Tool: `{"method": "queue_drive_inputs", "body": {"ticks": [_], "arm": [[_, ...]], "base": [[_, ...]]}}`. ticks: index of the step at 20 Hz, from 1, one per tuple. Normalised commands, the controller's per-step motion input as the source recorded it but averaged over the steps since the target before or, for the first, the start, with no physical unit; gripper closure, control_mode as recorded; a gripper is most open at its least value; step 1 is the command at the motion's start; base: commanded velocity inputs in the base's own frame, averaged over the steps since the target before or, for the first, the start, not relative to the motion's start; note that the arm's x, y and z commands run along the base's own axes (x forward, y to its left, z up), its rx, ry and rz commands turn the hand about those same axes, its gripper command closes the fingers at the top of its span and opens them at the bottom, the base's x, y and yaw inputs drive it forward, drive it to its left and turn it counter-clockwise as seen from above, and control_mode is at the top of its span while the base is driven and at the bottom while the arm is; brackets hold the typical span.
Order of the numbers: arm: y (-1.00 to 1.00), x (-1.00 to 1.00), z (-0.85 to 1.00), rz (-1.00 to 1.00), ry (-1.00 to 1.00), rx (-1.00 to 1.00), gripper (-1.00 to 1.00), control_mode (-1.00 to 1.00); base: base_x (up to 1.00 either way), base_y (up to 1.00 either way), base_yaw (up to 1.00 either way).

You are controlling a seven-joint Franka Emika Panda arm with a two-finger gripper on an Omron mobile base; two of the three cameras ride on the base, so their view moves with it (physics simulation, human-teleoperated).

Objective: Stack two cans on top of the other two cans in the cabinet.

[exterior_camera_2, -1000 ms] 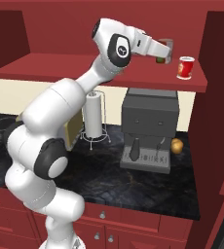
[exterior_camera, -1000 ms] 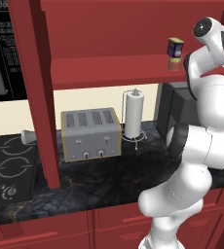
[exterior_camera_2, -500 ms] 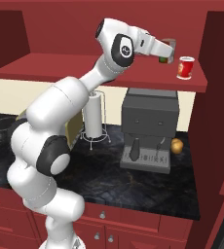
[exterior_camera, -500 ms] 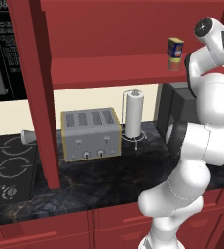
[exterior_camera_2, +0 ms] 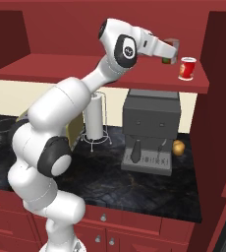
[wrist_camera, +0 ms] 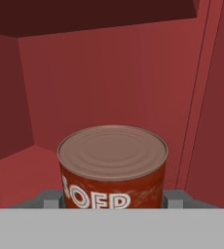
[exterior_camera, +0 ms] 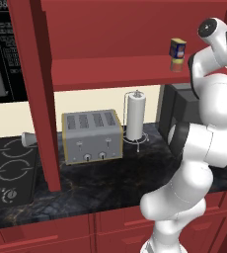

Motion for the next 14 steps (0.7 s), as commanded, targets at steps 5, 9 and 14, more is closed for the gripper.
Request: {"method": "queue_drive_inputs", "body": {"ticks": [5, 9, 14], "arm": [[-0.04, 0.00, 0.00, 0.00, 0.00, 0.00, 1.00, -1.00], [-0.04, 0.00, 0.00, 0.00, 0.00, 0.00, 1.00, -1.00], [-0.03, 0.07, 0.00, 0.00, 0.00, 0.00, 1.00, -1.00]], "base": [[0.00, 0.00, 0.00], [0.00, 0.00, 0.00], [0.00, 0.00, 0.00]]}}
